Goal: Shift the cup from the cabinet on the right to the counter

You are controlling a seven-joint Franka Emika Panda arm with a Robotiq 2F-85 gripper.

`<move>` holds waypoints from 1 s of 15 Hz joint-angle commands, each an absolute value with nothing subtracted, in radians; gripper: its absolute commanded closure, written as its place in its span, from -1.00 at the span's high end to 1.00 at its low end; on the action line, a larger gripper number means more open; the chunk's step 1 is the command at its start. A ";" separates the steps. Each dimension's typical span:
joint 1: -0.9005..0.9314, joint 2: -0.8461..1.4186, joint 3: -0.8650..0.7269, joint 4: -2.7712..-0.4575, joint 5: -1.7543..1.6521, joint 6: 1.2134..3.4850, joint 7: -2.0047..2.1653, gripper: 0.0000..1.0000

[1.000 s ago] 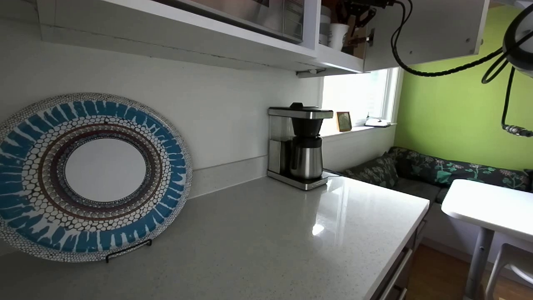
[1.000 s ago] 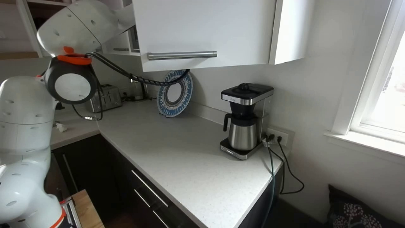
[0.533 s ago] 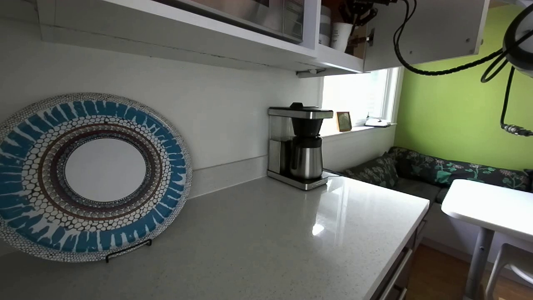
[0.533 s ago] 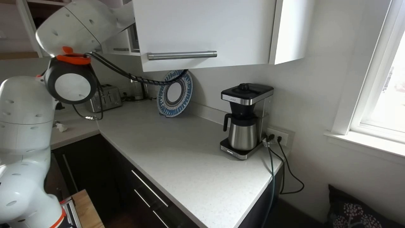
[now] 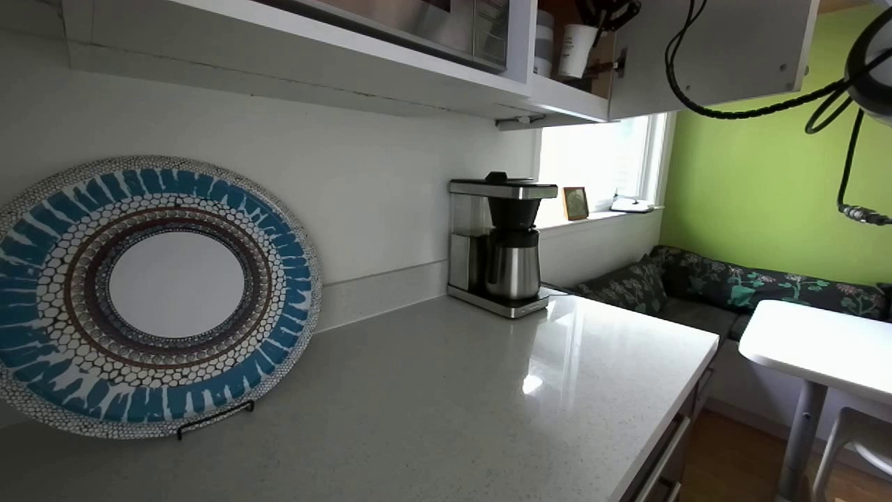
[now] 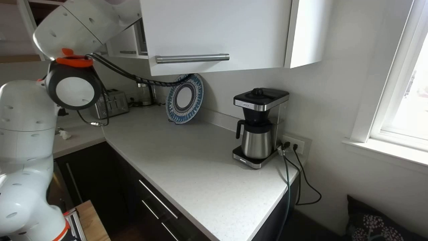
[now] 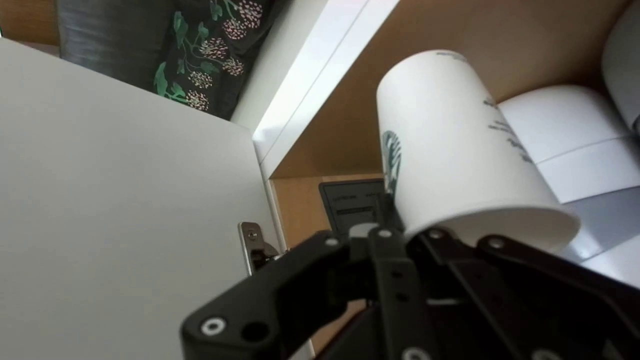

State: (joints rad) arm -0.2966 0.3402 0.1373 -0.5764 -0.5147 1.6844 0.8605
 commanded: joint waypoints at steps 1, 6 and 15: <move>-0.324 0.313 0.149 -0.551 -0.460 1.634 0.840 -0.98; -0.353 0.264 0.150 -0.544 -0.402 1.604 0.823 -0.98; -0.394 0.166 0.145 -0.565 -0.263 1.461 0.755 -0.98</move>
State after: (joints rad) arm -0.3707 0.2009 0.1383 -0.5472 -0.3114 1.5196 0.7879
